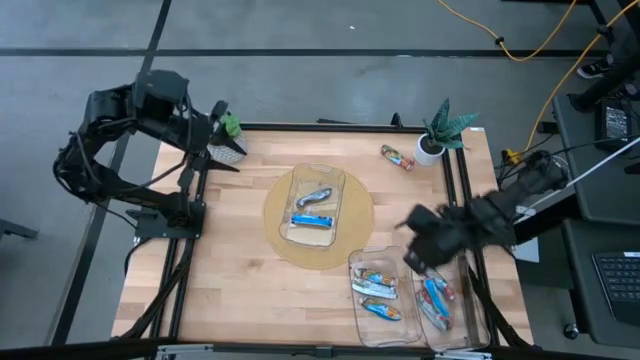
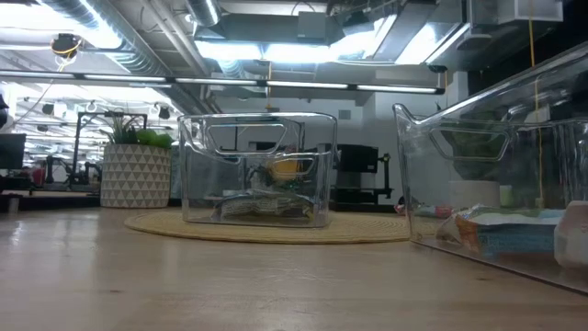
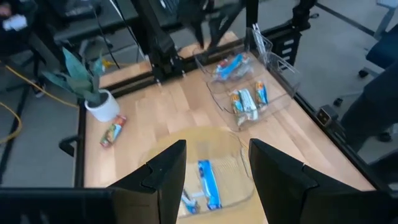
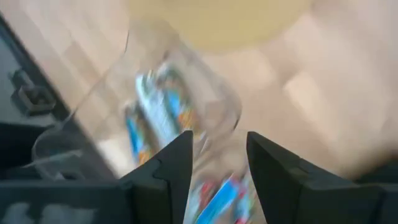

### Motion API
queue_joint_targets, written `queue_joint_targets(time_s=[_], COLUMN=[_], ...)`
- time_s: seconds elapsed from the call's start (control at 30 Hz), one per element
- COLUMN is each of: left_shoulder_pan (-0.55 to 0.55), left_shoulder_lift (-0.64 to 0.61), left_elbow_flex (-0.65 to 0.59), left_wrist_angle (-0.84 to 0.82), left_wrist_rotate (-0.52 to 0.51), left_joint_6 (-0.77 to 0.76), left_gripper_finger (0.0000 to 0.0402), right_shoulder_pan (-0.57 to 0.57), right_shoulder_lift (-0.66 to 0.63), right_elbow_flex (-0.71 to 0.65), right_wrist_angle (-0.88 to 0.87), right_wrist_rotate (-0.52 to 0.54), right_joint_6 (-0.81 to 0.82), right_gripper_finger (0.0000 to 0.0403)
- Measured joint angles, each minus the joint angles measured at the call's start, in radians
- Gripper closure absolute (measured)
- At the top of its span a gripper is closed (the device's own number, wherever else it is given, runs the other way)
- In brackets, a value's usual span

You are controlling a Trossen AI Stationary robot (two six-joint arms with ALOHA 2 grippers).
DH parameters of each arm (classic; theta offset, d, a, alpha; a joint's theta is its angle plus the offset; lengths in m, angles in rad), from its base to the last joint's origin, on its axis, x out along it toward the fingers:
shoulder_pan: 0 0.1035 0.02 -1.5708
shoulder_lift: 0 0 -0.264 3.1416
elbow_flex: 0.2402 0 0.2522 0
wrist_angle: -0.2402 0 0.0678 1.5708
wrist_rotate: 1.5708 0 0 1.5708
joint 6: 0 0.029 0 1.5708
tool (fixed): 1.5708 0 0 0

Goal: Pick and place Granola Bars by type
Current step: Put the red granola bar pack into the bottom right transparent bin

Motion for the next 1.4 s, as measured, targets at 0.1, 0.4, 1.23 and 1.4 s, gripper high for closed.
queue_joint_targets(time_s=[0.1,0.4,1.23,1.4], left_shoulder_pan=[0.000,0.058,0.115,0.114], left_shoulder_lift=[-0.003,-0.093,-0.929,-1.172], left_elbow_flex=[0.000,0.000,-1.184,-1.403], left_wrist_angle=[0.031,0.082,0.960,0.984], left_wrist_rotate=[0.000,0.090,-0.216,-0.204], left_joint_6=[0.001,-0.010,-0.647,-0.761], left_gripper_finger=[0.0233,0.0233,0.0400,0.0400], right_shoulder_pan=[-0.131,-0.429,-0.700,-0.712], right_shoulder_lift=[0.000,0.000,0.001,0.001], right_elbow_flex=[0.015,0.016,0.016,0.015], right_wrist_angle=[0.007,0.189,0.399,0.404], right_wrist_rotate=[0.031,0.062,0.041,0.041], right_joint_6=[-0.185,-0.666,-1.180,-1.194], right_gripper_finger=[0.0249,0.0249,0.0249,0.0249])
